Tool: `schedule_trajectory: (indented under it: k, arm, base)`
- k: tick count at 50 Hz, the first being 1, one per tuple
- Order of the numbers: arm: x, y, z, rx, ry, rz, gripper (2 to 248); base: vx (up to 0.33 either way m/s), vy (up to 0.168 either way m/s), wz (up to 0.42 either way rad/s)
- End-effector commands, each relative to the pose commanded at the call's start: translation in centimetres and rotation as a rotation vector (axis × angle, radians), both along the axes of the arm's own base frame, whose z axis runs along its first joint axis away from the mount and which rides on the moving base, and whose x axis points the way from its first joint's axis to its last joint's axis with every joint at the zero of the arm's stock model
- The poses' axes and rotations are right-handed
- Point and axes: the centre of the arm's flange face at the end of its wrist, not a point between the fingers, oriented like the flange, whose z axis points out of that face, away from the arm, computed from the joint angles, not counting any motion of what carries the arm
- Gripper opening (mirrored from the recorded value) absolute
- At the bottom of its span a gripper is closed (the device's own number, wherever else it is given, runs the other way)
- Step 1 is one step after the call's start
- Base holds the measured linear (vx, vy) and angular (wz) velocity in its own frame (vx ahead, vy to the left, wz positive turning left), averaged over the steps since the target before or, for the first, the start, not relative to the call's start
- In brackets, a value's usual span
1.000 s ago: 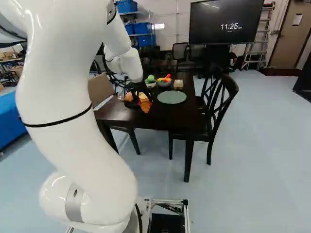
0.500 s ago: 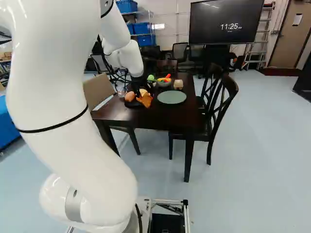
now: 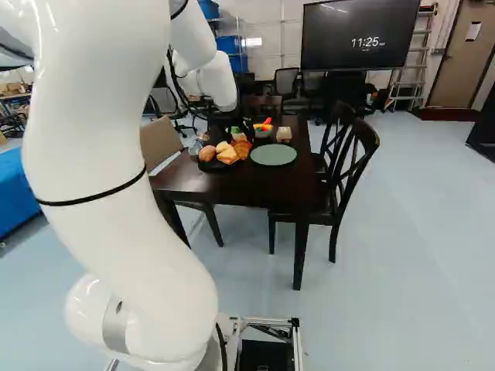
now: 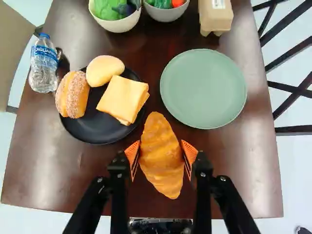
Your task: Move the croissant to the empty plate
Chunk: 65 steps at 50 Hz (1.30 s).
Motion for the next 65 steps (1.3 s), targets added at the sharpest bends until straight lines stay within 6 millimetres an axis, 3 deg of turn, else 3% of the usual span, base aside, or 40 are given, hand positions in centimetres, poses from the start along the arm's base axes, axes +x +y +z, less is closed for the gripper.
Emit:
schedule_trajectory:
  k: [15, 65]
  arm:
    - [1.8, -1.9, 1.9, -0.004, -0.043, -0.030, 137]
    - [9.8, -8.4, 1.3, -0.012, -0.084, -0.114, 137]
  base:
    - [0.000, 0.000, 0.000]
    - [0.000, 0.000, 0.000]
